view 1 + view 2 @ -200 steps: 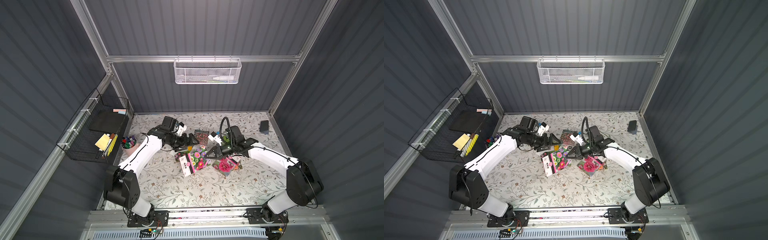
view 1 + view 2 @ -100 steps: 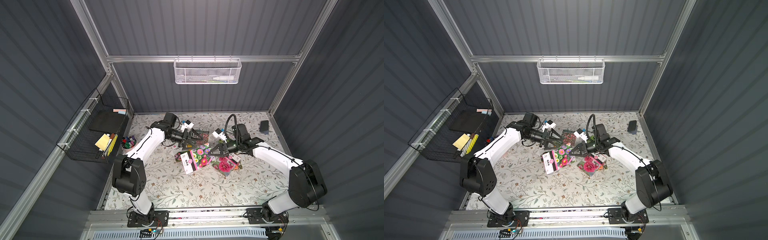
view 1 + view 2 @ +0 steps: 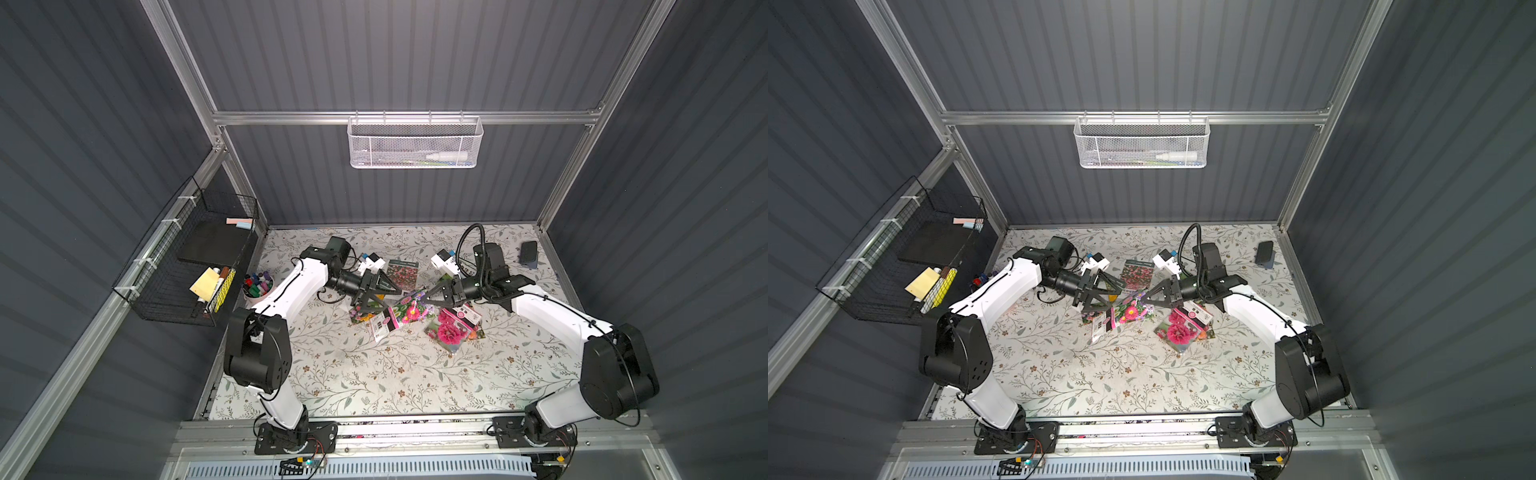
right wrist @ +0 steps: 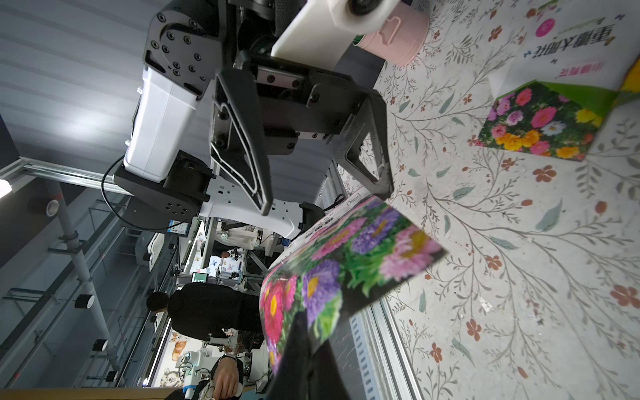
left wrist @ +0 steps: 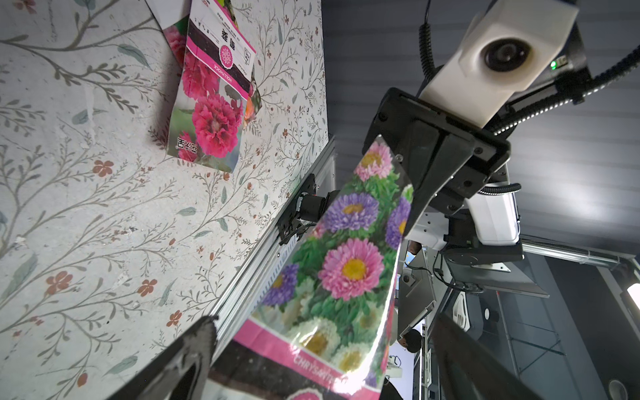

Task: Arrange the seed packets in a row
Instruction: Pick up the seed packet from the center of the board.

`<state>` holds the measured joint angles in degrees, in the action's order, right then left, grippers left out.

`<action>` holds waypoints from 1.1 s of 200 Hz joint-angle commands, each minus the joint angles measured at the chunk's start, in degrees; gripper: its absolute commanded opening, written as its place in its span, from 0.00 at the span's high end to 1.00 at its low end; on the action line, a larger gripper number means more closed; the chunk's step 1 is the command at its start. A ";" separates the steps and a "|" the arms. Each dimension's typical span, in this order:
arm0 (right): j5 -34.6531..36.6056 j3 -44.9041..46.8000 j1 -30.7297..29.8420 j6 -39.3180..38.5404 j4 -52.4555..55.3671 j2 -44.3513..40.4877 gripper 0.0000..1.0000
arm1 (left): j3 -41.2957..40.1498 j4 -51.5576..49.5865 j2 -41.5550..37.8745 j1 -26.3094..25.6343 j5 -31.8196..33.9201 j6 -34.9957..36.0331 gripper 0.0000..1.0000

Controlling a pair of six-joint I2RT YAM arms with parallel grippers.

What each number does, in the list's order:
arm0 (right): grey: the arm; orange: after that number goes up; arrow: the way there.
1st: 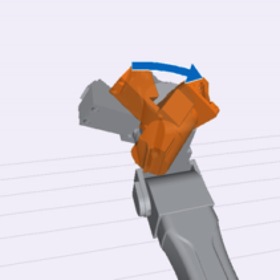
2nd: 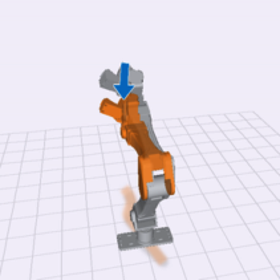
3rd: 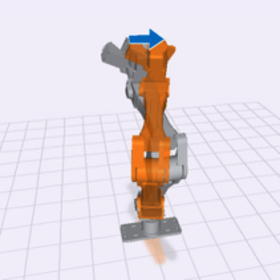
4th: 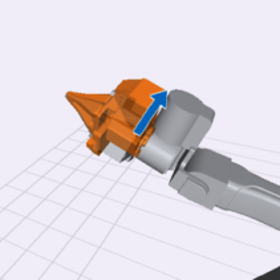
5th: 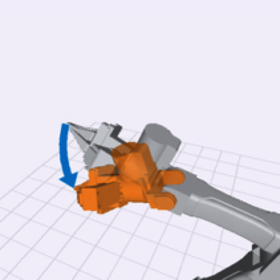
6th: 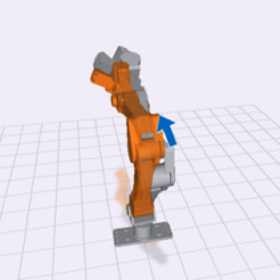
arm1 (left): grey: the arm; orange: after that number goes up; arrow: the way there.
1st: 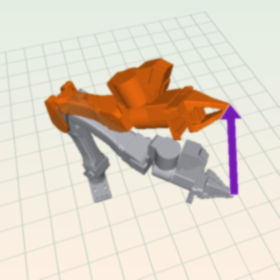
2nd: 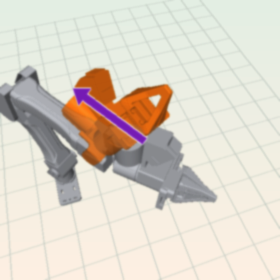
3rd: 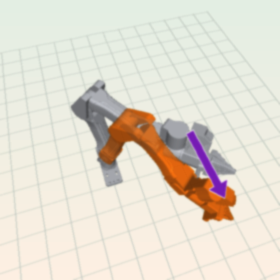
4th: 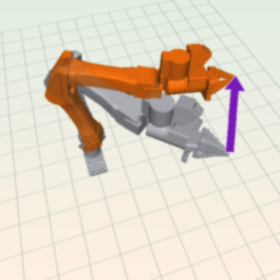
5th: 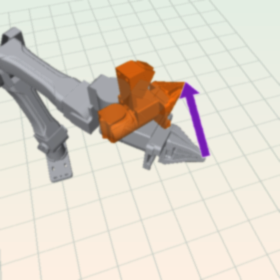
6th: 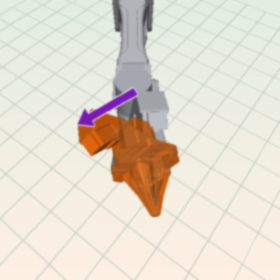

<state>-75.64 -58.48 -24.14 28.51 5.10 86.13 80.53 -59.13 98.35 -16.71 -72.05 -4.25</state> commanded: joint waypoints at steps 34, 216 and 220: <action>-3.47 1.74 -0.46 3.53 -6.30 -0.82 1.00 | 1.48 -3.72 4.65 0.01 -1.14 4.08 0.01; 1.29 -6.35 1.73 -12.07 11.91 9.42 1.00 | 0.07 -7.99 0.22 -0.17 -1.79 6.23 0.85; 1.36 -6.59 1.75 -12.08 11.97 9.48 1.00 | 0.04 -8.28 0.21 -0.18 -1.30 6.64 0.86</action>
<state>-74.39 -62.61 -22.61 19.14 15.16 95.29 81.19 -64.88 99.96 -16.75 -76.40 -0.32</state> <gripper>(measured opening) 0.045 0.169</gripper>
